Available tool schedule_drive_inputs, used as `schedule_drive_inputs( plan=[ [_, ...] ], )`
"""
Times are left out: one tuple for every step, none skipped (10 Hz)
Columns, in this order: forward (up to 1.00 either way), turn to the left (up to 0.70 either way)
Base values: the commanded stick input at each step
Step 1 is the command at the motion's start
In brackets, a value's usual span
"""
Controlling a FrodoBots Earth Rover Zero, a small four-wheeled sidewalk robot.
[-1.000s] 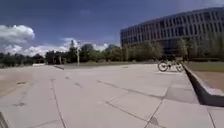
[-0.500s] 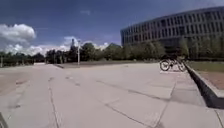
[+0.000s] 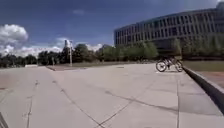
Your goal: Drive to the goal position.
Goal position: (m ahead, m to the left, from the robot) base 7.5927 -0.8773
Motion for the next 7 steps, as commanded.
schedule_drive_inputs(
  plan=[
    [0.85, 0.01],
    [0.85, 0.01],
    [0.85, 0.01],
    [0.85, 0.01],
    [0.85, 0.01],
    [0.85, 0.01],
    [0.85, 0.01]
  ],
)
